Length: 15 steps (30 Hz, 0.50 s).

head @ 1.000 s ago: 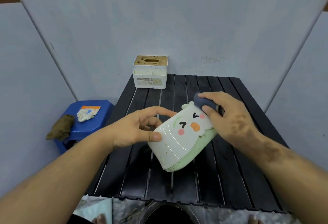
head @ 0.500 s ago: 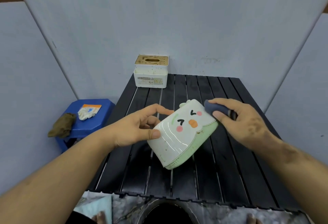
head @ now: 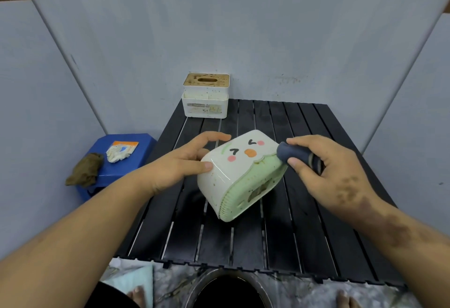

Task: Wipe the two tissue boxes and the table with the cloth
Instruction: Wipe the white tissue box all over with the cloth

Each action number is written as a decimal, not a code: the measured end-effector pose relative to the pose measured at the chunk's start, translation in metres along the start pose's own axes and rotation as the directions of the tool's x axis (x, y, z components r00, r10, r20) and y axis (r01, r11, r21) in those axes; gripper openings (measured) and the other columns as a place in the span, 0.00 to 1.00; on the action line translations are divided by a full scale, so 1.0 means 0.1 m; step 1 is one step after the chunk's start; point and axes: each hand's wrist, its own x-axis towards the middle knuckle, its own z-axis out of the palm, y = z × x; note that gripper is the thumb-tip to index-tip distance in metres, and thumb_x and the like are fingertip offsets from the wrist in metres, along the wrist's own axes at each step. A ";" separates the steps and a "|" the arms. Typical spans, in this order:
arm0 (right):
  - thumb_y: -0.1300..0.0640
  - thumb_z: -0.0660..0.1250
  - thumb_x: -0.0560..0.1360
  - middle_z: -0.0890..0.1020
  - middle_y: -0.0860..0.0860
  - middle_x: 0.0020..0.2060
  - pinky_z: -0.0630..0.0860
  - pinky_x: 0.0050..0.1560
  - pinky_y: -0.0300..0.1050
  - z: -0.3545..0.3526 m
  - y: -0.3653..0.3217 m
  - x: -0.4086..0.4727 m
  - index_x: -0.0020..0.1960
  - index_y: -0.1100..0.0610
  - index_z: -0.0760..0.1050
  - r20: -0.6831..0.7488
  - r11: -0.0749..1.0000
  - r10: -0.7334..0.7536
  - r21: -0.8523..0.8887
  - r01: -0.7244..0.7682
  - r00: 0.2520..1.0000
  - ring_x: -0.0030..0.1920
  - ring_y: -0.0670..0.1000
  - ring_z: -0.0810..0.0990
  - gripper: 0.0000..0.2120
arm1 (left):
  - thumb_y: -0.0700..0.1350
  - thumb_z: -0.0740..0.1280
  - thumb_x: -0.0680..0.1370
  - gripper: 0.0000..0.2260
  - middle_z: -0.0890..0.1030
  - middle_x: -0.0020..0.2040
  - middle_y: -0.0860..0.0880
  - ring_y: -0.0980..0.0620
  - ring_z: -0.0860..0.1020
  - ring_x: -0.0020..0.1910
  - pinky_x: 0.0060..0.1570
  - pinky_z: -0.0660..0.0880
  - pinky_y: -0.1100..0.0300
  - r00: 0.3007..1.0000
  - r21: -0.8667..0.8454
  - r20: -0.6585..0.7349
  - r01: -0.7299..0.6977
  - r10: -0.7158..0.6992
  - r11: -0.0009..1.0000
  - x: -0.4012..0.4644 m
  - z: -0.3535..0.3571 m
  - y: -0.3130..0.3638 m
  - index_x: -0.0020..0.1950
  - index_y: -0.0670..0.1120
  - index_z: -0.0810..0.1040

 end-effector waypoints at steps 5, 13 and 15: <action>0.62 0.71 0.73 0.81 0.44 0.48 0.68 0.54 0.25 0.07 -0.05 0.07 0.52 0.53 0.80 0.016 0.999 -0.001 -0.032 0.002 1.000 0.50 0.42 0.77 0.10 | 0.63 0.70 0.71 0.28 0.75 0.69 0.62 0.55 0.77 0.66 0.64 0.78 0.54 0.999 0.157 -0.039 -0.014 0.021 0.987 0.03 0.05 0.04 0.71 0.67 0.71; 0.60 0.68 0.75 0.79 0.45 0.47 0.67 0.48 0.23 0.15 -0.05 0.17 0.49 0.52 0.82 0.087 0.990 0.114 -0.087 -0.107 0.990 0.48 0.44 0.77 0.07 | 0.59 0.76 0.68 0.28 0.78 0.65 0.63 0.56 0.80 0.63 0.59 0.80 0.58 1.000 0.144 -0.014 0.025 -0.023 0.989 0.02 0.00 0.07 0.67 0.70 0.74; 0.60 0.68 0.75 0.78 0.45 0.47 0.66 0.48 0.24 0.15 -0.07 0.19 0.49 0.51 0.82 0.091 0.988 0.129 -0.096 -0.120 0.988 0.48 0.44 0.76 0.06 | 0.59 0.76 0.68 0.28 0.79 0.65 0.63 0.57 0.80 0.62 0.58 0.80 0.59 1.000 0.141 -0.008 0.029 -0.028 0.990 0.02 -0.01 0.08 0.67 0.69 0.74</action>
